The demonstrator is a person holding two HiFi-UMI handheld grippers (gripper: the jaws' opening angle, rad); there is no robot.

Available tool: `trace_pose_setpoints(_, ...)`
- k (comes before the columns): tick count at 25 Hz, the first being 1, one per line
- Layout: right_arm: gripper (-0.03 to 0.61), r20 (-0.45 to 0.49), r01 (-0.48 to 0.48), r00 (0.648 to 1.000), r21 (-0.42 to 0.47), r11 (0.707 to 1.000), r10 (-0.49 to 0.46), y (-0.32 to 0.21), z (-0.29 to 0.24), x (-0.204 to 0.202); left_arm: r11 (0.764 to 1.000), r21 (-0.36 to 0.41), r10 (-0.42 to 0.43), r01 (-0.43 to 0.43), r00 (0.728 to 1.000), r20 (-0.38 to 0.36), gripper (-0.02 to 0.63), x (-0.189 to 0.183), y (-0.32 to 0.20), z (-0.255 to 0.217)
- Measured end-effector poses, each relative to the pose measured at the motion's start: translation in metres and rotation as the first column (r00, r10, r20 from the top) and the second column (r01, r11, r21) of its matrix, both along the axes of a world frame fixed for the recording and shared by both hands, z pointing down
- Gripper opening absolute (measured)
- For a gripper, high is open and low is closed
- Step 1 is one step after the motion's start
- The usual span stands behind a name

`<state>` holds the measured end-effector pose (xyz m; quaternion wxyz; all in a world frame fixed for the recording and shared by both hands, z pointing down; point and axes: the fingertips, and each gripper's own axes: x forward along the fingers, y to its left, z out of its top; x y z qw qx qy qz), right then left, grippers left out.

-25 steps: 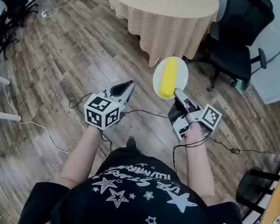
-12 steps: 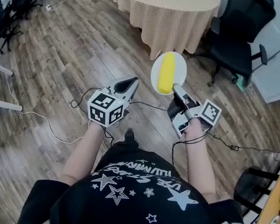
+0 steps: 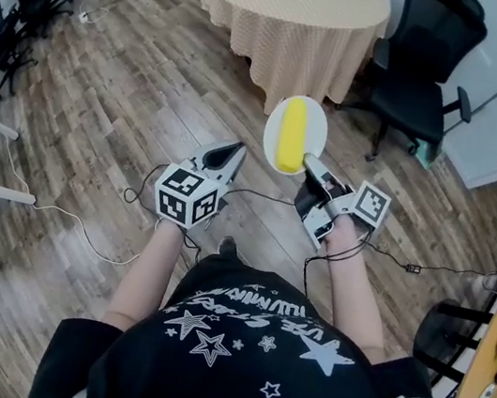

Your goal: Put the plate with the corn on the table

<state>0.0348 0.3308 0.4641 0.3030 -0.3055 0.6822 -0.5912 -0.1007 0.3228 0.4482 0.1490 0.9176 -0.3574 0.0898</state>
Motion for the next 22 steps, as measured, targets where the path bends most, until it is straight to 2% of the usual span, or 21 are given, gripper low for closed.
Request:
trace_pose_setpoints(5,0.057,-0.001,-0.036,0.999,0.0,0.999,0.036,-0.035,-0.003,-0.024,1.0,0.007,0.03,-0.03,0.999,-0.019,0.008,-0.024,-0.044,-0.001)
trace_pose_setpoints(12,0.057,0.019,-0.095,0.995,0.005,0.996,0.094,-0.057,0.0,-0.035,0.997,0.011,0.075,-0.074,0.997,-0.025,0.008,-0.041,-0.073,0.003)
trace_pose_setpoints(22,0.058,0.002,-0.088,0.996,-0.023,0.996,0.088,-0.065,0.012,-0.036,0.998,-0.029,0.058,-0.059,0.998,-0.026,0.008,-0.044,-0.082,0.024)
